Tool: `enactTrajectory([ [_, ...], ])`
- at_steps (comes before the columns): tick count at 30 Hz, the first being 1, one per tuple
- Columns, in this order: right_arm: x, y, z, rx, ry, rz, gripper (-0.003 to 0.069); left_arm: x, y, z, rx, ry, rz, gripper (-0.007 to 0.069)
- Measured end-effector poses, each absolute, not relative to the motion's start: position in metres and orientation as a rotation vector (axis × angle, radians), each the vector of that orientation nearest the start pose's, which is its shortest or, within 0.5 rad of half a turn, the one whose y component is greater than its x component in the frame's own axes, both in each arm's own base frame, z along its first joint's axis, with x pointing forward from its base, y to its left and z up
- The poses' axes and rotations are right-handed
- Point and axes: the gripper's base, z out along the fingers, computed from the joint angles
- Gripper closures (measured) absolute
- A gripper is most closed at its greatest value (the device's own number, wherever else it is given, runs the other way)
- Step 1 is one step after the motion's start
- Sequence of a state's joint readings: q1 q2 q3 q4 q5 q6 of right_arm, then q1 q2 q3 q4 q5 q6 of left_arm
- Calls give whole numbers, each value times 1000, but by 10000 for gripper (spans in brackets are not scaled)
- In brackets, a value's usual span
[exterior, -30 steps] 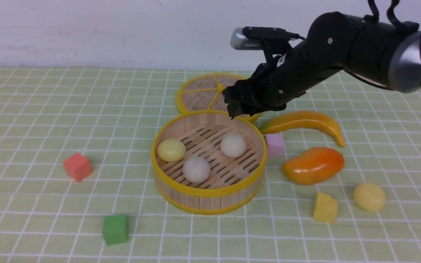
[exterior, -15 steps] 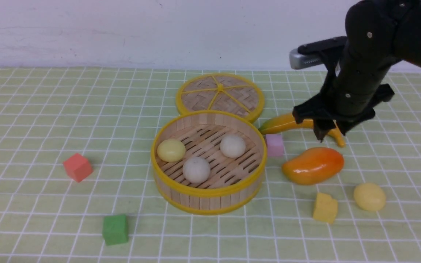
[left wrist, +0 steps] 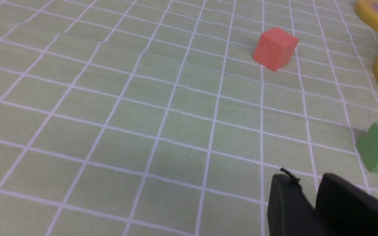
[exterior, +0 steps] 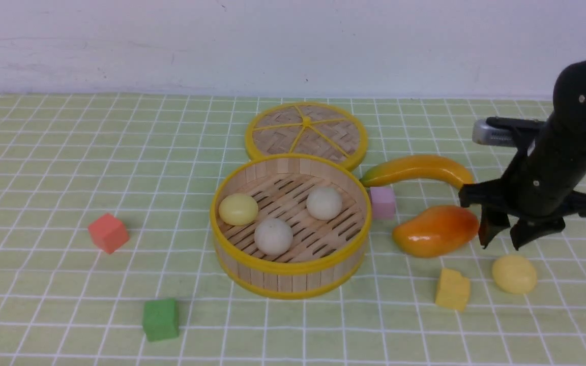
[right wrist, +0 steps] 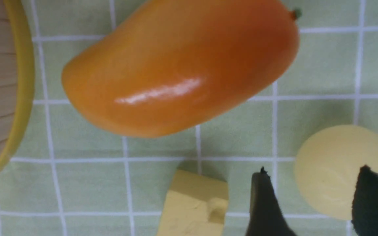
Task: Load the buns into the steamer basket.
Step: Use the right arm to grab a steamed stuffed bun
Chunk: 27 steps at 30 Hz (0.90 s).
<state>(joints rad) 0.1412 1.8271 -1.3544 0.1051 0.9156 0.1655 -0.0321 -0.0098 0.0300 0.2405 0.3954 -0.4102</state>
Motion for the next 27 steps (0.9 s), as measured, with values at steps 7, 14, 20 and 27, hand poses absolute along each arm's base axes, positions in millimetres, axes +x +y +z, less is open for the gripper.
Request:
enactTrajectory([
  [7,346,59,238,109,2741,213,293,52,6,169,-163,1883,-41,480],
  [14,327,53,255,77,2641,185,293,53,6,168,-128,1908,2,480],
  [20,317,52,239,80,2682,174,293,53,12,169,-319,1865,39,475],
  [27,319,52,239,94,2660,180,293,54,10,171,-473,1813,-76,468],
])
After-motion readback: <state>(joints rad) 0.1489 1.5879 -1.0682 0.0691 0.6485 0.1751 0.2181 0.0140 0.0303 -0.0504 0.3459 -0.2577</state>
